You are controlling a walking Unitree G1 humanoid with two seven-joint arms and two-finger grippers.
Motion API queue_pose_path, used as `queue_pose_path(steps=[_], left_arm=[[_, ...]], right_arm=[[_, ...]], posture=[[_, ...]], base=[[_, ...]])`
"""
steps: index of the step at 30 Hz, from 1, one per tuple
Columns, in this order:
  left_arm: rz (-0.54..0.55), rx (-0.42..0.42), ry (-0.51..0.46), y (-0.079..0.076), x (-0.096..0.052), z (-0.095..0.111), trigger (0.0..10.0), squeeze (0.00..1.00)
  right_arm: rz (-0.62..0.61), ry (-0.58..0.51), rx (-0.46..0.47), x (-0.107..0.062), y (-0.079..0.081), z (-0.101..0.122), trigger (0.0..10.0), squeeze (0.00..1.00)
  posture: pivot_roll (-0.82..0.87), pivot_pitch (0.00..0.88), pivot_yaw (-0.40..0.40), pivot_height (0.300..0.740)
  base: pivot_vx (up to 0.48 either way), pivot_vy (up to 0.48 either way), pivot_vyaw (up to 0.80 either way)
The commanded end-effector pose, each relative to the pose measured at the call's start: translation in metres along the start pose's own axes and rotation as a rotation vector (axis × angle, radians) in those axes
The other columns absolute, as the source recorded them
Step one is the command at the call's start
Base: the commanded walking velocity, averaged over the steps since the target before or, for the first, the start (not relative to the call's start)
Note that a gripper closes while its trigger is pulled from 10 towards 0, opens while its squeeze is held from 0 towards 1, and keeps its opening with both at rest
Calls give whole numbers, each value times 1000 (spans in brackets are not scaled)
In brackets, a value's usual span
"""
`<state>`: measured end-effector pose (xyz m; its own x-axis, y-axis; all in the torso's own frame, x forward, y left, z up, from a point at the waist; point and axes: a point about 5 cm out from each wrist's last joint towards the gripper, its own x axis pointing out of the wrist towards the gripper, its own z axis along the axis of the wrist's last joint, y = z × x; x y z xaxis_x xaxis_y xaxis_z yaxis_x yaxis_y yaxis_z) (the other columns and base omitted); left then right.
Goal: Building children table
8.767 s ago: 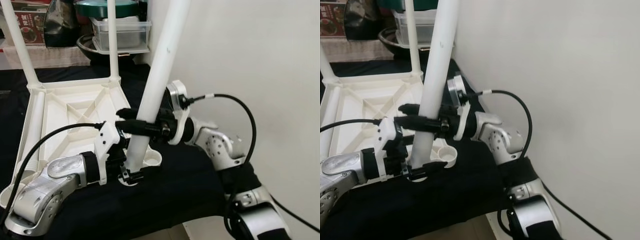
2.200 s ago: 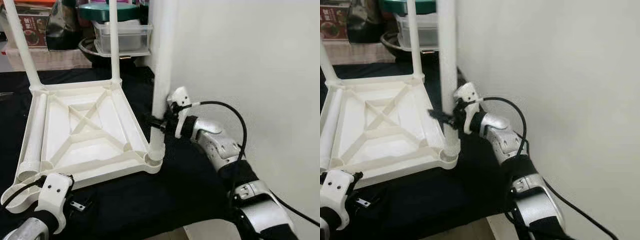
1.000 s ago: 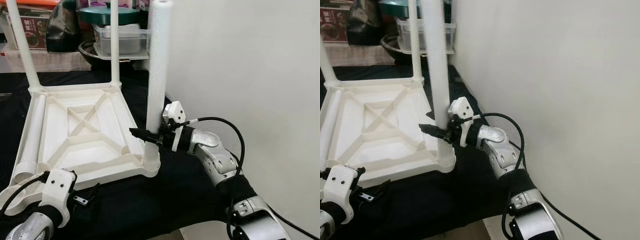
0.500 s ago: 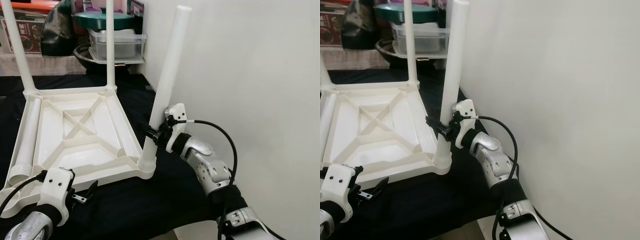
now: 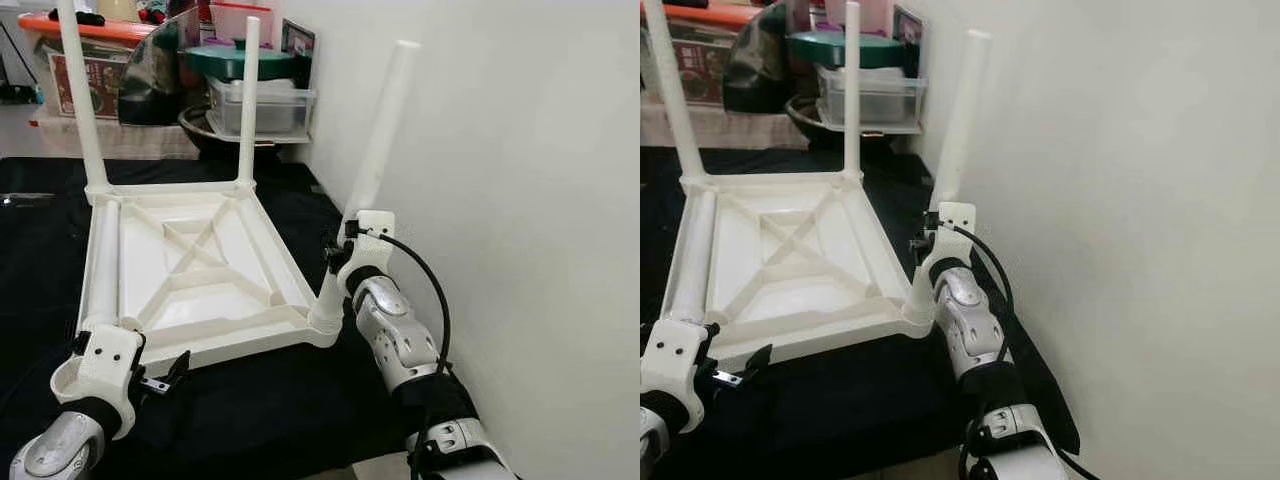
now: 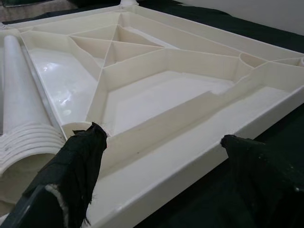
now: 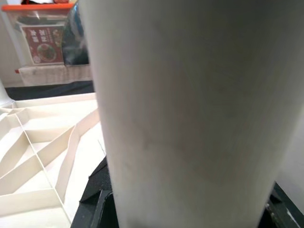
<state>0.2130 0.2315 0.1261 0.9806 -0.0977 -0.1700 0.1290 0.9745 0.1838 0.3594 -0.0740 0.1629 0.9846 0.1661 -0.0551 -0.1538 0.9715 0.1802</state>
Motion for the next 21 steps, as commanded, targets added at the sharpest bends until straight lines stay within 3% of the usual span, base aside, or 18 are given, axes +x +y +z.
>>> queue_pose_path(steps=[1,2,6,7,8,9,16,17,18,20,21], left_arm=[[6,-9,0,-1,3,-1,10000,0],[4,-8,-1,-2,4,-1,10000,0],[-2,-6,-2,-3,5,-1,10000,0],[-2,-4,-2,-2,5,-1,10000,0],[-2,-4,-2,-2,5,-1,10000,0],[-2,-1,-2,-1,5,-1,10000,0],[-3,15,-1,3,6,0,10000,0],[-3,17,-2,4,6,0,10000,0],[-3,20,-2,5,5,1,10000,0],[-3,21,-2,5,5,1,10000,0],[-4,24,0,5,5,0,10000,0]], right_arm=[[-81,166,35,-5,-14,-32,7608,0],[-70,175,29,-5,-10,-32,10000,0],[-10,166,24,-7,-1,-30,10000,0],[-13,147,35,-8,-1,-28,10000,855],[-13,147,35,-8,-1,-28,10000,855],[-14,128,51,-9,-2,-25,10000,1000],[10,65,26,-6,-12,-3,10000,1000],[47,31,30,-5,-16,12,10000,906],[90,-6,30,-4,-19,27,10000,0],[135,-37,41,-4,-22,40,10000,0],[271,-85,51,-6,-26,61,10000,0]], posture=[[207,0,-143,740],[204,0,-142,740],[203,0,-140,740],[201,0,-135,740],[201,0,-135,740],[200,0,-134,740],[194,0,-124,740],[197,0,-125,740],[194,0,-123,740],[194,0,-123,740],[190,0,-122,740]], base=[[0,0,0],[0,0,0],[0,0,0],[0,0,0],[0,0,0],[0,0,0],[0,0,0],[0,0,0],[0,0,0],[0,0,0],[0,0,0]])
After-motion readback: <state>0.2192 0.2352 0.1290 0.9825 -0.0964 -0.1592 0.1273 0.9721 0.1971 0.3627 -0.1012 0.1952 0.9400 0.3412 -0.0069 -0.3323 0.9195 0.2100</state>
